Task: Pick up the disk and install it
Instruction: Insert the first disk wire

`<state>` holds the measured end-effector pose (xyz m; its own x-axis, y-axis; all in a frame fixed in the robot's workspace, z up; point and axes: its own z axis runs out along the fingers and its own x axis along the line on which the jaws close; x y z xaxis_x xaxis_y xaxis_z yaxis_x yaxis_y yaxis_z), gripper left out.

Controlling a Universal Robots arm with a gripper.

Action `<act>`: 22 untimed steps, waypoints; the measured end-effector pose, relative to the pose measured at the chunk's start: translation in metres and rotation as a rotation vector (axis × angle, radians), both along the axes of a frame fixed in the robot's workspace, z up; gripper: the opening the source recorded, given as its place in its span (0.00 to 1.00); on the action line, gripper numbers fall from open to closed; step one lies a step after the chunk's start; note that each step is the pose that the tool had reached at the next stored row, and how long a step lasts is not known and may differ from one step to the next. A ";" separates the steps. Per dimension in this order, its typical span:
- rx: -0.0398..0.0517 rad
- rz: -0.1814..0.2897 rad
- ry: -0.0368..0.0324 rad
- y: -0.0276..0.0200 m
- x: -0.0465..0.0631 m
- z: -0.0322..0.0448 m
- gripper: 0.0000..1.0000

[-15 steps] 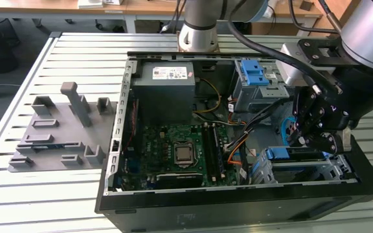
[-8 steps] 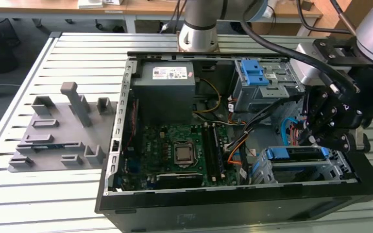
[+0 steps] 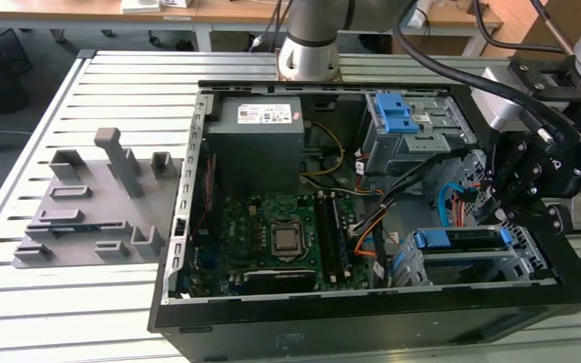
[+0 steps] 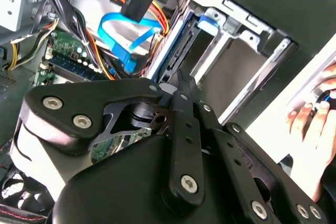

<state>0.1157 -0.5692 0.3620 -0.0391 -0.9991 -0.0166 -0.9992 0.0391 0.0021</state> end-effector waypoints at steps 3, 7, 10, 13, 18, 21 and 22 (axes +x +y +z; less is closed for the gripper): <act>0.0000 0.000 0.0000 0.0016 0.004 -0.0001 0.11; 0.0000 0.000 0.0000 0.0046 0.008 0.0000 0.11; 0.0000 0.000 0.0000 0.0074 0.012 0.0000 0.11; -0.0001 0.000 0.0000 0.0107 0.015 0.0000 0.11; 0.0001 0.000 0.0000 0.0182 0.020 -0.0001 0.11; 0.0001 0.000 0.0000 0.0231 0.024 -0.0001 0.11; 0.0000 0.000 0.0000 0.0251 0.025 0.0000 0.11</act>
